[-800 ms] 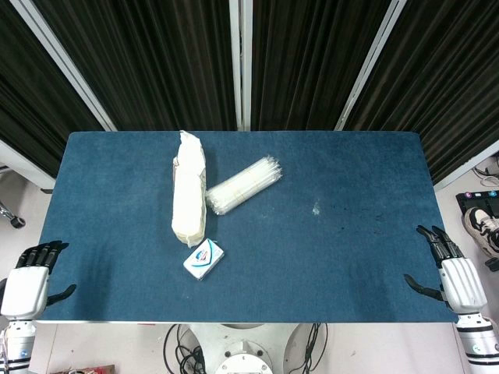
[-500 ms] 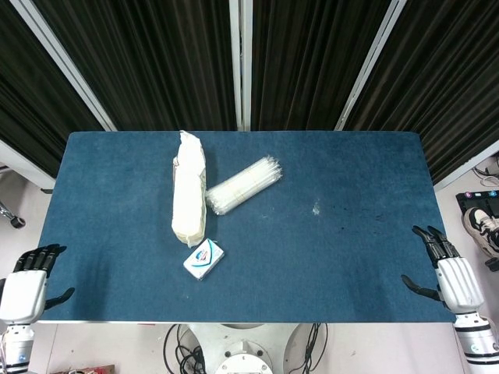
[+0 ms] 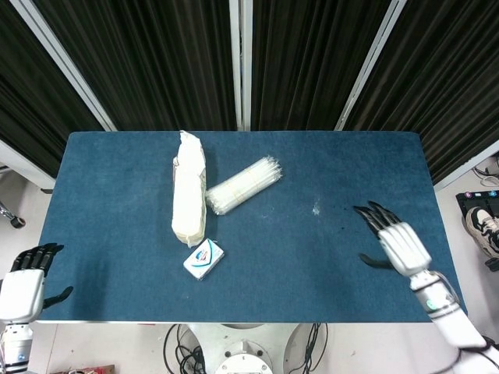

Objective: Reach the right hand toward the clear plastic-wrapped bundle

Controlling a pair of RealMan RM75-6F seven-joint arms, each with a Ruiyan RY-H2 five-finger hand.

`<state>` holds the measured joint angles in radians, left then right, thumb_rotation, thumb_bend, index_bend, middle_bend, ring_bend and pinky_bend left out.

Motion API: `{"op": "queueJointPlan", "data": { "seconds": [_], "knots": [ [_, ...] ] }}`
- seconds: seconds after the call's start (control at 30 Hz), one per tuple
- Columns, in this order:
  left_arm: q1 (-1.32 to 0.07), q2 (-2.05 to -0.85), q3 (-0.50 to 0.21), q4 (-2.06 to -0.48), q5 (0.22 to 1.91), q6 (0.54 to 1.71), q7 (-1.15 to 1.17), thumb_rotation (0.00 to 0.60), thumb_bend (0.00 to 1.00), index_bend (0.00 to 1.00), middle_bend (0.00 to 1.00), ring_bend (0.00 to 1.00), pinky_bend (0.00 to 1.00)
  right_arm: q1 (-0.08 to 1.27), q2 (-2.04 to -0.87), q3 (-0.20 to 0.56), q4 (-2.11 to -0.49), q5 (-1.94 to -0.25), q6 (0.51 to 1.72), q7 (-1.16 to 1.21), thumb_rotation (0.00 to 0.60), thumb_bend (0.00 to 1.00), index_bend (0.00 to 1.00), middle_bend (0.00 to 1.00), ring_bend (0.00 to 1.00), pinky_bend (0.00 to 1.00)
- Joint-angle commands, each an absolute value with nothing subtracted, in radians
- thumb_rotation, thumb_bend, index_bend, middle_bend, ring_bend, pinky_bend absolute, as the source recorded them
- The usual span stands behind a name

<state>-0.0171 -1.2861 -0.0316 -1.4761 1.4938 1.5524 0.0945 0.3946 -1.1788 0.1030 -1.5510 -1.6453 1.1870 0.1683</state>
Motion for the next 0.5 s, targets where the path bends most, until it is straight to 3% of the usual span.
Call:
{"op": "queueJointPlan", "data": {
  "seconds": [0.03, 0.2, 0.5],
  "knots": [
    [-0.016, -1.279, -0.036, -1.482, 1.483, 1.548, 0.096, 0.6, 0.0, 0.22, 0.2, 0.17, 0.19, 0.652, -1.249, 0.24, -1.579, -1.533, 0.89, 0.041, 0.6, 0.13, 0.0, 0.07, 0.0, 0.09],
    [-0.012, -1.263, -0.042, -1.498, 1.464, 1.544, 0.105, 0.6, 0.0, 0.22, 0.2, 0.17, 0.19, 0.91, -1.408, 0.329, -1.417, -1.32, 0.602, -0.142, 0.6, 0.03, 0.0, 0.0, 0.0, 0.0],
    [0.008, -1.239, -0.049, -1.522, 1.43, 1.556, 0.11, 0.6, 0.0, 0.22, 0.2, 0.17, 0.19, 1.271, -1.744, 0.358, -0.915, -1.083, 0.399, -0.337, 0.6, 0.0, 0.0, 0.0, 0.0, 0.0]
  ]
}}
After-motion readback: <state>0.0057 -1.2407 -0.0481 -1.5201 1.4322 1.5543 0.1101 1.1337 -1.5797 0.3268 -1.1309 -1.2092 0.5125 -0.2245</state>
